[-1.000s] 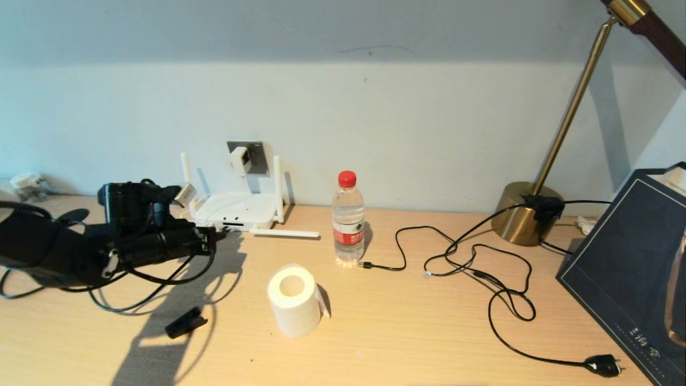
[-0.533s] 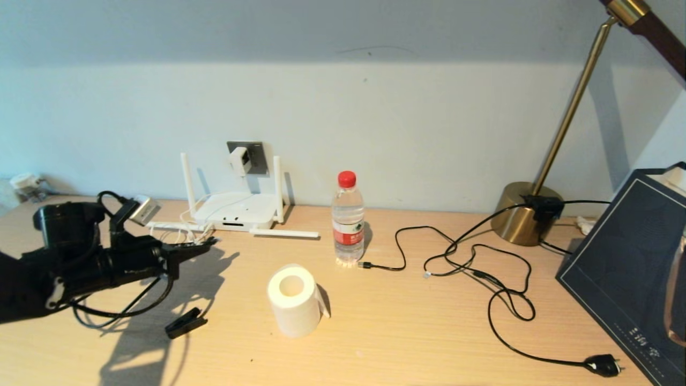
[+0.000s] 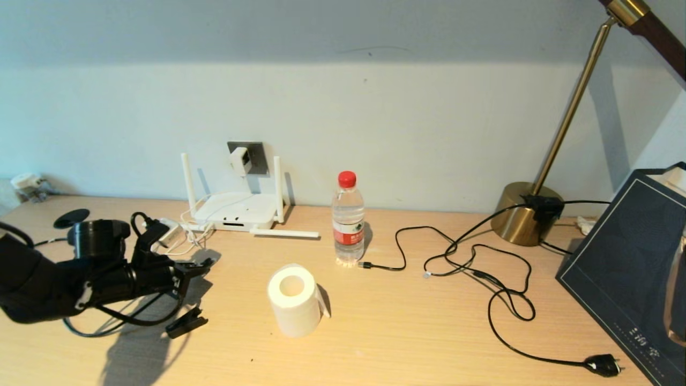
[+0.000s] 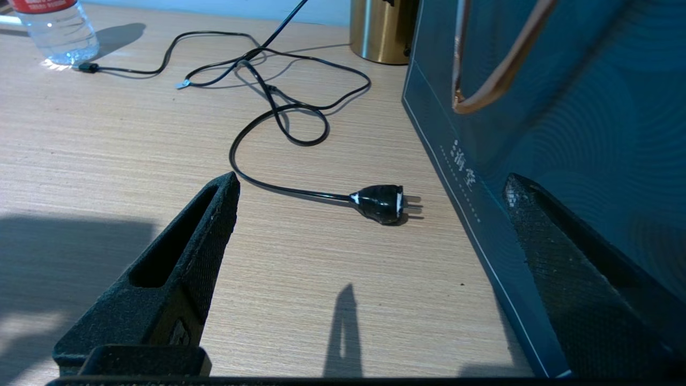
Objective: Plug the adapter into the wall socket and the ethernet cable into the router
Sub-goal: Plug cable into router interface
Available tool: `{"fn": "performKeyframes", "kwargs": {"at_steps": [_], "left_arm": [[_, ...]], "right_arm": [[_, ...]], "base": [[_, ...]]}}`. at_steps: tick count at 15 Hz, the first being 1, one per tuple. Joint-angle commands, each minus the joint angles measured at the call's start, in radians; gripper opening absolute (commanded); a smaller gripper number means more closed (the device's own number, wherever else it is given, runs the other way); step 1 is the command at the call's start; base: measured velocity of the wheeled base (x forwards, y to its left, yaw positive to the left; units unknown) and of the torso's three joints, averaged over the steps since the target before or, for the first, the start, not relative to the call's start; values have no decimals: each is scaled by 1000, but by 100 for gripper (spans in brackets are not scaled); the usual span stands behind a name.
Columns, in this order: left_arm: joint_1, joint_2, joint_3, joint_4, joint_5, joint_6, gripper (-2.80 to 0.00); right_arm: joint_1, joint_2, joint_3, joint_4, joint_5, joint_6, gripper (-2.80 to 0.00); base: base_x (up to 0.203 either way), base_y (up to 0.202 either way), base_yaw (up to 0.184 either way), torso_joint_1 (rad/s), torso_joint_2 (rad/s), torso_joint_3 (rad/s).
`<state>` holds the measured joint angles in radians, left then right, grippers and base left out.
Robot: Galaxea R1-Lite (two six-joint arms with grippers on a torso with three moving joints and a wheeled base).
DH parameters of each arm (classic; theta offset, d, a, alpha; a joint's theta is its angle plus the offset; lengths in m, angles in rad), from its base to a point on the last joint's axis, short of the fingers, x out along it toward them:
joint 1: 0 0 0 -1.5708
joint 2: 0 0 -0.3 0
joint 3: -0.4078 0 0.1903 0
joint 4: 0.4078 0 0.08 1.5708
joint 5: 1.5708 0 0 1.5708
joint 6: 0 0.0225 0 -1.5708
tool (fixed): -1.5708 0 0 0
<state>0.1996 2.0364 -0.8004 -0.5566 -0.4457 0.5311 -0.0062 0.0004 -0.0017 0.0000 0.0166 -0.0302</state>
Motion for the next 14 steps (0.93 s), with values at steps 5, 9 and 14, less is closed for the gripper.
{"fn": "performKeyframes", "kwargs": {"at_steps": [5, 9, 14], "left_arm": [[-17, 19, -13, 24, 15, 4, -280], [-14, 15, -88, 26, 15, -50, -280], [-15, 24, -185, 65, 16, -287, -280]], "right_arm": [[0, 0, 0, 0, 0, 0, 0], [0, 0, 0, 0, 0, 0, 0], [0, 0, 0, 0, 2, 0, 0]], "base": [[0, 0, 0, 0, 0, 0], [0, 0, 0, 0, 0, 0], [0, 0, 0, 0, 0, 0]]}}
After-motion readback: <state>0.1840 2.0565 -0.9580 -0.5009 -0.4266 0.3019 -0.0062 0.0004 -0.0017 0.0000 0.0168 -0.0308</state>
